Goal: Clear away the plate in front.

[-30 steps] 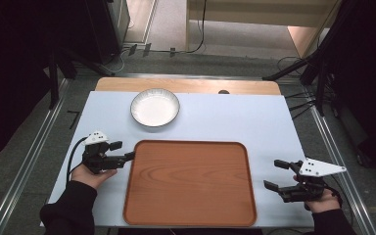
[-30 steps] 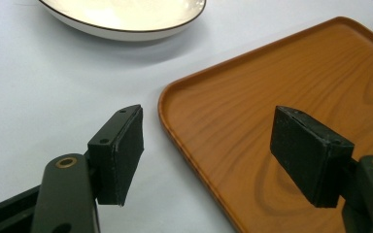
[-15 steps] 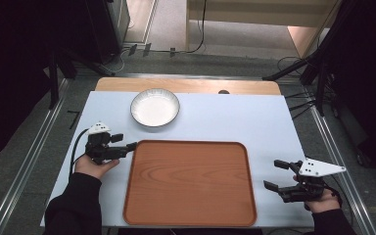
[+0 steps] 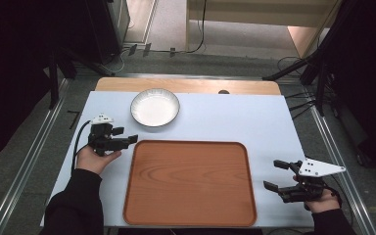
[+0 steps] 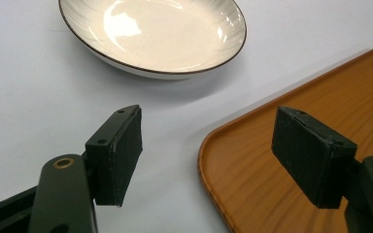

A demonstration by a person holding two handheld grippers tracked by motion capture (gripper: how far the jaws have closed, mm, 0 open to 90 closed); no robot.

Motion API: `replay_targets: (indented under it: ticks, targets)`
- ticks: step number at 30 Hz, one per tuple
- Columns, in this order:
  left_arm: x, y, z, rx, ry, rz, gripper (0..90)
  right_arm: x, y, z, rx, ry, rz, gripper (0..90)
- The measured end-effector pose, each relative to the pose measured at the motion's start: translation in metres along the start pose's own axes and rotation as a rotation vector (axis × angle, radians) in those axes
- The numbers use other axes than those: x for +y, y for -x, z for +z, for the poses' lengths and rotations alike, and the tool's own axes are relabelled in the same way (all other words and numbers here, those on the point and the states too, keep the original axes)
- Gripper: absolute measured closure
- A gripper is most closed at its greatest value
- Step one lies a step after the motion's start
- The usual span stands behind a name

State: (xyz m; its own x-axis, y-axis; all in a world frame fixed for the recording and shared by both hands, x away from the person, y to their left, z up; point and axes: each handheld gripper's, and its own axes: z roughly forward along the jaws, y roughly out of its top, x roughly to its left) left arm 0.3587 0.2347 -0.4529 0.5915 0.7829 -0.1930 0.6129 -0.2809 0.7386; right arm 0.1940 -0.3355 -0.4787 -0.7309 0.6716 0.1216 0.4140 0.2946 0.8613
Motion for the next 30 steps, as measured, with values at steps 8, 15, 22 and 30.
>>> replay_targets:
  ticks: [8,15,22,30]
  targets:
    - [0.013,-0.007,0.005,-0.004,-0.009,-0.031,27.3,0.0,0.0,0.0,0.001,0.003,0.001,16.5]
    - [0.028,-0.02,0.006,0.007,0.003,-0.062,27.3,0.0,0.001,0.0,-0.004,-0.001,0.001,16.5]
    - [0.043,-0.028,0.01,0.024,-0.001,-0.067,27.0,0.0,0.001,0.0,-0.002,-0.003,0.002,16.5]
    - [0.062,-0.039,0.026,0.073,-0.019,-0.073,26.6,0.0,0.0,0.0,-0.003,-0.004,0.002,16.5]
